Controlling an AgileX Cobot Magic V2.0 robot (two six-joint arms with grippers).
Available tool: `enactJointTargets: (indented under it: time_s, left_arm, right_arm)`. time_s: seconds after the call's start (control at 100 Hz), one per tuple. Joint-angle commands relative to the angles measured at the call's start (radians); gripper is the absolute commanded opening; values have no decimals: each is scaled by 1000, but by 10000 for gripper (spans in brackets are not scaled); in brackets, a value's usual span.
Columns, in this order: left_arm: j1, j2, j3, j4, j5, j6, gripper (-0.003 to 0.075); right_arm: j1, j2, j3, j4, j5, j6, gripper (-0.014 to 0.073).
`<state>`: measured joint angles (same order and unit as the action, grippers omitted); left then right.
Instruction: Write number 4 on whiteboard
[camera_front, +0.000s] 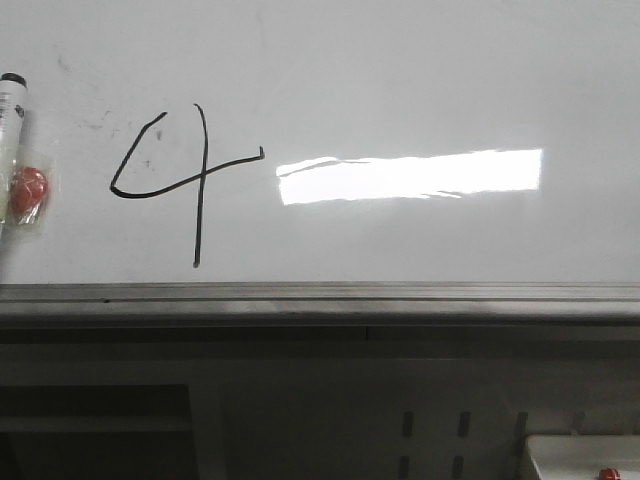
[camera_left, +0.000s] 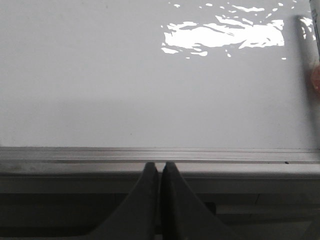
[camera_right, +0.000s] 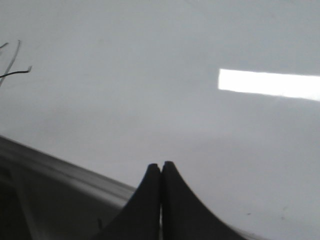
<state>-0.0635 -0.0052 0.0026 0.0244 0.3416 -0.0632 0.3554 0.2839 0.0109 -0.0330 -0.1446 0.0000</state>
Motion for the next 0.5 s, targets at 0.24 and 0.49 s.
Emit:
enactJointTargets:
  time_s: [0.24, 0.49]
  left_arm:
    - [3, -25, 36, 0, -49, -1, -20]
    - [3, -25, 36, 0, -49, -1, -20]
  right_arm:
    - [-303, -169, 23, 50, 125, 0, -64]
    - [-463, -309, 23, 50, 405, 0, -64]
